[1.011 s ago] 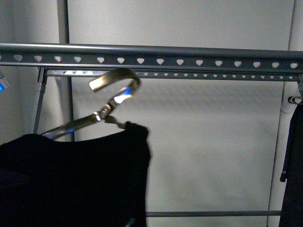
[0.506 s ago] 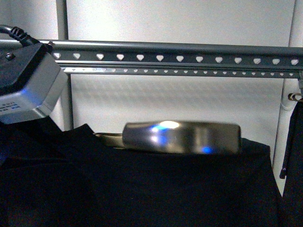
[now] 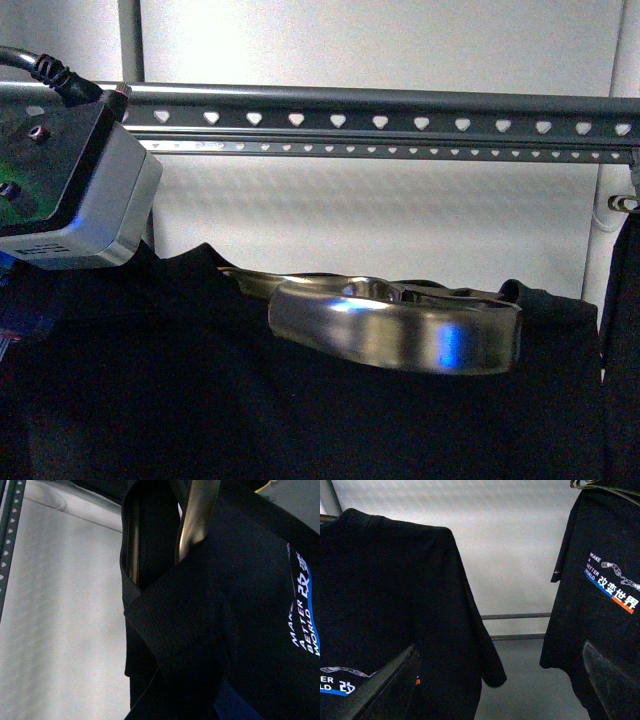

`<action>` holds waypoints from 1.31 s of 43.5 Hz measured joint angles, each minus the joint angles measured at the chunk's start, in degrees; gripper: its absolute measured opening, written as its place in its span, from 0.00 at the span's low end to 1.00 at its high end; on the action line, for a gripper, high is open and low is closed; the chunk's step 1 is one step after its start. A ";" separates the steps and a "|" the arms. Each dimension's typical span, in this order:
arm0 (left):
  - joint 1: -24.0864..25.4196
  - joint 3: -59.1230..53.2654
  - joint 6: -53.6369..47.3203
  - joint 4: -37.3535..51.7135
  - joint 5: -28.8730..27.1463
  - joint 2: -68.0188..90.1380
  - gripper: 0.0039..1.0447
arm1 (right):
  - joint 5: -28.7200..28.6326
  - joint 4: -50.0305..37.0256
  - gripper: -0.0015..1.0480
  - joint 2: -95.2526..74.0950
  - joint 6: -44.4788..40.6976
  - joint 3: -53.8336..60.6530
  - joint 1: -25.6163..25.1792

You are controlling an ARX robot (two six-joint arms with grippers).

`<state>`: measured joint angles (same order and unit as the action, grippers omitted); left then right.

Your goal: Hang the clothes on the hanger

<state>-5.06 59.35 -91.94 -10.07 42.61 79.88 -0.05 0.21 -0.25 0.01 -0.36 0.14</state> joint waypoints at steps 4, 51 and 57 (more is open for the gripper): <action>0.00 0.00 -0.02 0.00 0.00 0.00 0.04 | 0.00 0.00 0.93 0.00 0.00 0.00 0.00; -0.07 -0.11 -0.13 0.00 -0.13 0.07 0.04 | -23.19 0.42 0.93 -78.18 -74.01 -53.31 5.60; -0.07 -0.11 -0.13 0.00 -0.13 0.07 0.04 | -21.24 -3.15 0.93 -84.02 -71.23 -56.50 6.51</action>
<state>-5.13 59.24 -92.07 -10.07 42.48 79.94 -21.30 -2.94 -84.27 -71.22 -56.86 6.66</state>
